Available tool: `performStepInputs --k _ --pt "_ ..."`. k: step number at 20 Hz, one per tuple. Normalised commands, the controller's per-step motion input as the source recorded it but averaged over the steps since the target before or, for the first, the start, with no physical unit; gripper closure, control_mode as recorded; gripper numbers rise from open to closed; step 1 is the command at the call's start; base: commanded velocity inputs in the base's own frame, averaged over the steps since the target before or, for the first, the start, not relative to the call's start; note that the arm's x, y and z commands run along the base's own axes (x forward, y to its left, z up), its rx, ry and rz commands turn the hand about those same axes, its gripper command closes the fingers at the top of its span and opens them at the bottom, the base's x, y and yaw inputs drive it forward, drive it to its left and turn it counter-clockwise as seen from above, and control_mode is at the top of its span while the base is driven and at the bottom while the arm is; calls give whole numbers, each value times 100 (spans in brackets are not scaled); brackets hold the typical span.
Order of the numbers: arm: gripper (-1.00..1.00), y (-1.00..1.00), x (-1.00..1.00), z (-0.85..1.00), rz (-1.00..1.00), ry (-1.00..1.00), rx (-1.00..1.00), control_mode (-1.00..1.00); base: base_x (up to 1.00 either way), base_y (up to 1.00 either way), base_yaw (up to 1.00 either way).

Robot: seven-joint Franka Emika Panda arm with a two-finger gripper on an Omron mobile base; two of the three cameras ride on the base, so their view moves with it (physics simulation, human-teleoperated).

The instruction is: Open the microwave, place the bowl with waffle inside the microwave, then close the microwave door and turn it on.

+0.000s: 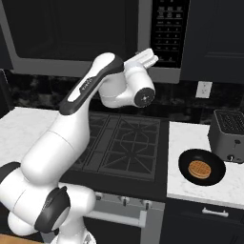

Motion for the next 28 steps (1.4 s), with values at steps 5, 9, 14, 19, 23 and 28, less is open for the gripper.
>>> performStepInputs --k 5,9,14,19,23,28 --pt "-100 -8 1 0 -1 0 1 -100 0 0 0" --pt "-100 -3 13 0 0 0 2 -100 0 0 0" --pt "-100 0 37 0 0 0 1 -100 0 0 0" --pt "-100 0 31 1 0 0 1 -100 0 0 0" --pt "-100 7 23 -1 0 0 0 -100 0 0 0" --pt "100 51 3 -5 2 0 0 -100 0 0 0"
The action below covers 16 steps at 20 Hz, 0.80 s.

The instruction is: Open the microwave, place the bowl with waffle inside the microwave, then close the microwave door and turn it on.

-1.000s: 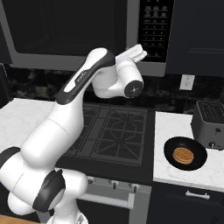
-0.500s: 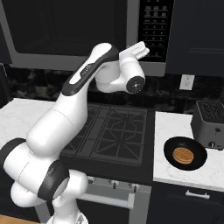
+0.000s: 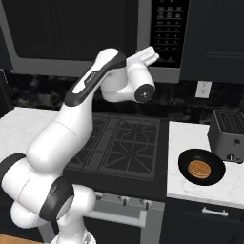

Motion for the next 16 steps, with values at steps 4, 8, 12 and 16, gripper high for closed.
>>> performStepInputs --k 4,8,12,16 --pt "100 55 -64 -9 15 5 -6 -100 0 0 0" --pt "100 26 -100 -30 29 1 -12 -100 0 0 0" --pt "100 12 -100 -50 33 0 -22 -100 0 0 0" --pt "100 28 -100 -76 29 0 -33 -100 0 0 0"
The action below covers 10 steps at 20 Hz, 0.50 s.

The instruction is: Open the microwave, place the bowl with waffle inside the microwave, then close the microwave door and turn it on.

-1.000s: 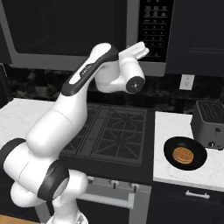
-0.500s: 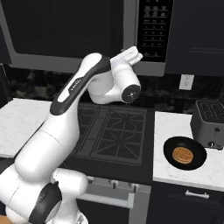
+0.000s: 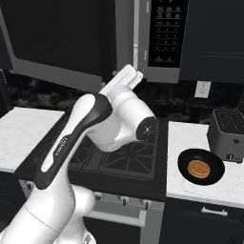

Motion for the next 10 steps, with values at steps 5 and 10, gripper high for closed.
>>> performStepInputs --k 5,10 --pt "-100 41 -100 -79 20 -1 -34 -100 0 0 0" --pt "-100 -80 -86 -11 3 -15 -1 -100 0 0 0"
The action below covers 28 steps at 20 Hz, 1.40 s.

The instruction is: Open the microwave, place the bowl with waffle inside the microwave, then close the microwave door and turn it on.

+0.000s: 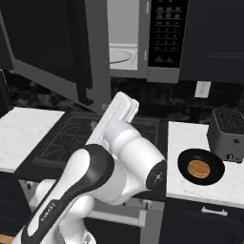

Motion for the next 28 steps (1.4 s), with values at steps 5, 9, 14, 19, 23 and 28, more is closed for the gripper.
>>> performStepInputs --k 5,9,14,19,23,28 --pt "-100 -86 65 -26 5 8 0 -100 0 0 0" --pt "-100 -85 100 -9 21 16 9 -100 0 0 0" --pt "-100 -20 87 7 35 -1 5 -100 0 0 0" --pt "-100 94 25 0 47 -11 -15 -100 0 0 0" --pt "-100 100 -75 0 38 -14 -27 -100 0 0 0" --pt "-100 100 -100 0 32 -14 -20 -100 0 0 0"
